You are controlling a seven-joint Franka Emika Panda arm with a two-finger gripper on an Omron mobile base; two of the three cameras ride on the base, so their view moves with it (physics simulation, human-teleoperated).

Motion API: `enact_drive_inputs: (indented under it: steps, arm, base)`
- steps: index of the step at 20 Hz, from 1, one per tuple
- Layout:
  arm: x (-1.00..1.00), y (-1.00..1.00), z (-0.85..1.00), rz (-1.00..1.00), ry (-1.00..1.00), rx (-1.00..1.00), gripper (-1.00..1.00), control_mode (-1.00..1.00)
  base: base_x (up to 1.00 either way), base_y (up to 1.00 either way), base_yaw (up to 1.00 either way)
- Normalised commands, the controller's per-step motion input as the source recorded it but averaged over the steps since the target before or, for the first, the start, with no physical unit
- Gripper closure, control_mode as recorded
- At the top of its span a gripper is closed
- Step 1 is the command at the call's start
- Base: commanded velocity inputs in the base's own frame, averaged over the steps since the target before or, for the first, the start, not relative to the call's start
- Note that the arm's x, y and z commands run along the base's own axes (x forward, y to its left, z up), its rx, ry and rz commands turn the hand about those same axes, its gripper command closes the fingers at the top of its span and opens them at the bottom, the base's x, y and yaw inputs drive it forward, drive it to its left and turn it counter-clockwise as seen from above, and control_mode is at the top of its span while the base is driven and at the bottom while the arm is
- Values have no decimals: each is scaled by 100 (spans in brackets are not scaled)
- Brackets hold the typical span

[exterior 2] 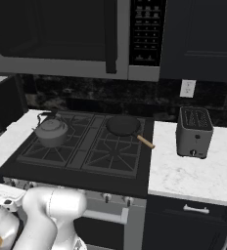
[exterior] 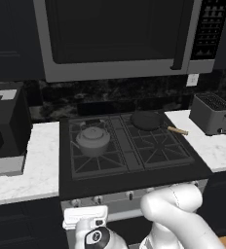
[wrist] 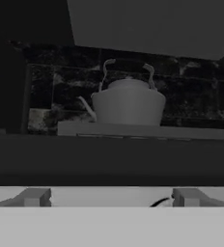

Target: Pick the kettle from the counter and place it on a stove burner. Then turn the burner on.

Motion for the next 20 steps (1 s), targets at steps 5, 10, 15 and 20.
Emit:
enact_drive_inputs:
  steps: [5, 10, 15, 20]
  arm:
    - [-7, 47, -24, 1, 0, 0, -100, -100]
    - [-7, 33, -13, 1, 0, 0, -100, -100]
    - [16, 3, -5, 0, 0, 0, -100, -100]
    - [22, 0, -17, 0, 0, 0, -100, -100]
  base:
    - [0, 0, 0]
    - [0, 0, 0]
    - [0, 0, 0]
    - [0, 0, 0]
